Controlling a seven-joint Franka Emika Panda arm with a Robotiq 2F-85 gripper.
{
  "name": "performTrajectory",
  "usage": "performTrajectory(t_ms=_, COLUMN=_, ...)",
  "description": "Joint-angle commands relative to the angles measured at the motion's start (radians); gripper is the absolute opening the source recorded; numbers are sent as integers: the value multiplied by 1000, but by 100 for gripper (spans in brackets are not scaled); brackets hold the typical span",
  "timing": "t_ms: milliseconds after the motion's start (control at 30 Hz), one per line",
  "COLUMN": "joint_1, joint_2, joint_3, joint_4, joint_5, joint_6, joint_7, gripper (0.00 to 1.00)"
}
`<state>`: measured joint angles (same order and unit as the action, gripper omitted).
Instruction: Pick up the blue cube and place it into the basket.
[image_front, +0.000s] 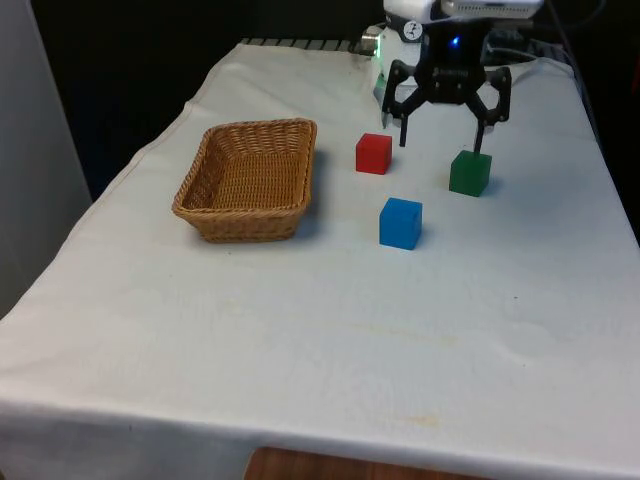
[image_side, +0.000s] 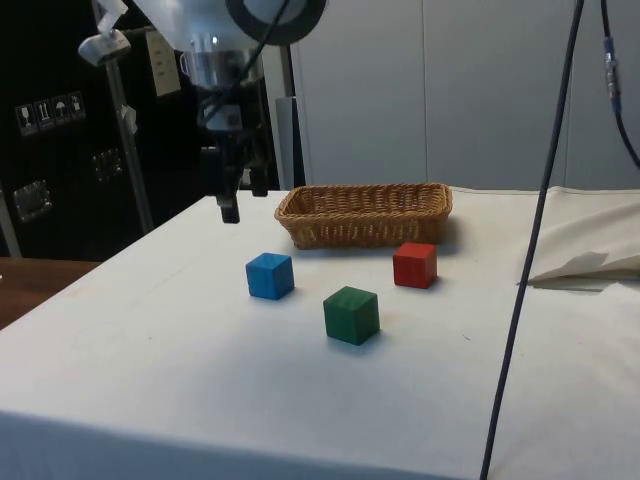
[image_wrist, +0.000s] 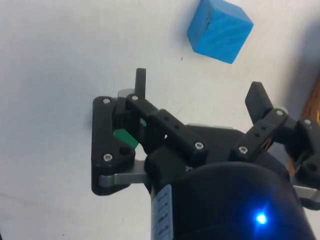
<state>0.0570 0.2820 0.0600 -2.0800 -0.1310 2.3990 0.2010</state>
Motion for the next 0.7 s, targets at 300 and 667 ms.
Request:
performTrajectory(t_ms=300, joint_1=4, joint_2=24, joint_3=-8, joint_4=-21, joint_5=-26, joint_6=56, joint_7=48, gripper=100)
performTrajectory(t_ms=667, joint_1=-1, joint_2=57, joint_3=-6, joint_4=-28, joint_5=-35, joint_6=87, joint_7=76, gripper=100)
